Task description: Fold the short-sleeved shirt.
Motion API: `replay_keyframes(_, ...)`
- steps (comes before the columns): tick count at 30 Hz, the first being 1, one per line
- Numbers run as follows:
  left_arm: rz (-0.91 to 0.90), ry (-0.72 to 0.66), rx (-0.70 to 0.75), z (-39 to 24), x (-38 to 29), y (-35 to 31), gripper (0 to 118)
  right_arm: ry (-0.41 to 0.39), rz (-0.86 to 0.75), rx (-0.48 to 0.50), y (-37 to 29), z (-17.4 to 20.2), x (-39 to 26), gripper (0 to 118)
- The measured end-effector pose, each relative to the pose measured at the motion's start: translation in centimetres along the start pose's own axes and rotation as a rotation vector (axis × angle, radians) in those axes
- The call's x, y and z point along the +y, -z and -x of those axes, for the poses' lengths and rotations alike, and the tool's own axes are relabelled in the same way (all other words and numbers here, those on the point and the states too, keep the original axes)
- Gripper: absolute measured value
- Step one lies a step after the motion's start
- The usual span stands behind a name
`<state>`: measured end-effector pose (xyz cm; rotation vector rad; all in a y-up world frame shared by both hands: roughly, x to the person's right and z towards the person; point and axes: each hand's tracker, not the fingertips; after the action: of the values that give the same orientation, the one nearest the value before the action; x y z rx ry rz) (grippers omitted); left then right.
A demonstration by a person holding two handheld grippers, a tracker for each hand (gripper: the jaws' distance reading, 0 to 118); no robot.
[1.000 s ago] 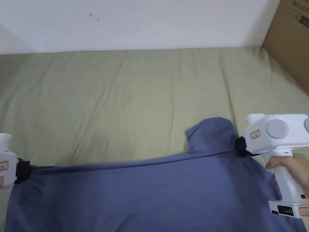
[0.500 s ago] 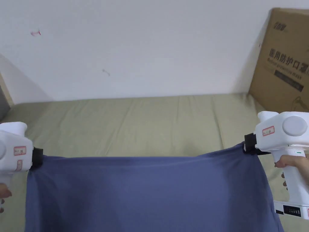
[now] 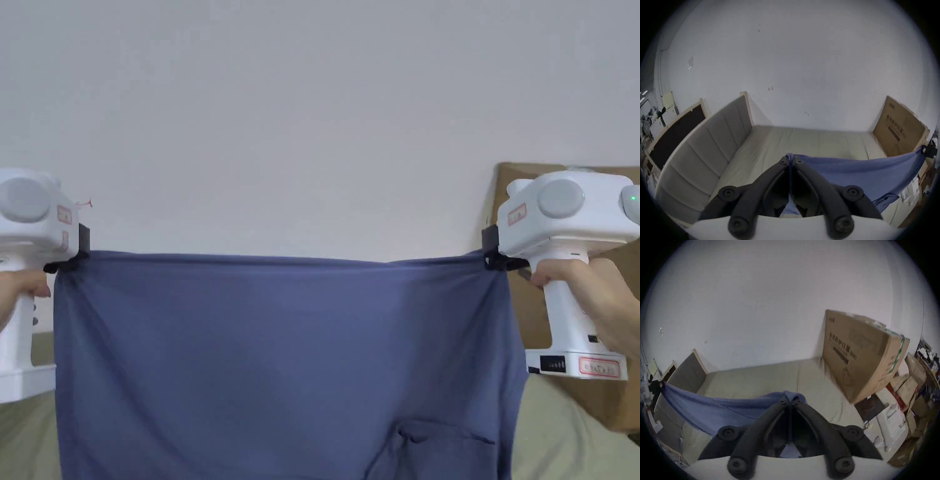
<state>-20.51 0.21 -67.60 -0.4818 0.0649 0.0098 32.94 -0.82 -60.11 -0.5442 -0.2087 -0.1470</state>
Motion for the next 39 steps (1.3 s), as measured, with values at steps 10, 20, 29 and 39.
replay_keyframes(10, -0.233, 0.046, 0.151, -1.8, 12.6, -1.7, 1, 0.014, -0.269, -0.025, -4.7, 4.1, 14.3, 2)
replay_keyframes(20, -0.303, -0.007, 0.136, -1.5, 11.9, -1.4, 1, 0.012, -0.299, -0.034, -4.3, 5.4, 13.4, 2)
replay_keyframes(29, -0.095, 0.031, 0.103, -1.7, -4.6, 11.9, 1, 0.018, 0.027, -0.043, 11.4, 4.1, -0.1, 2)
replay_keyframes(39, 0.375, 0.012, 0.127, -0.3, -29.0, 25.0, 1, 0.036, 0.434, -0.049, 27.0, 3.5, -20.6, 2)
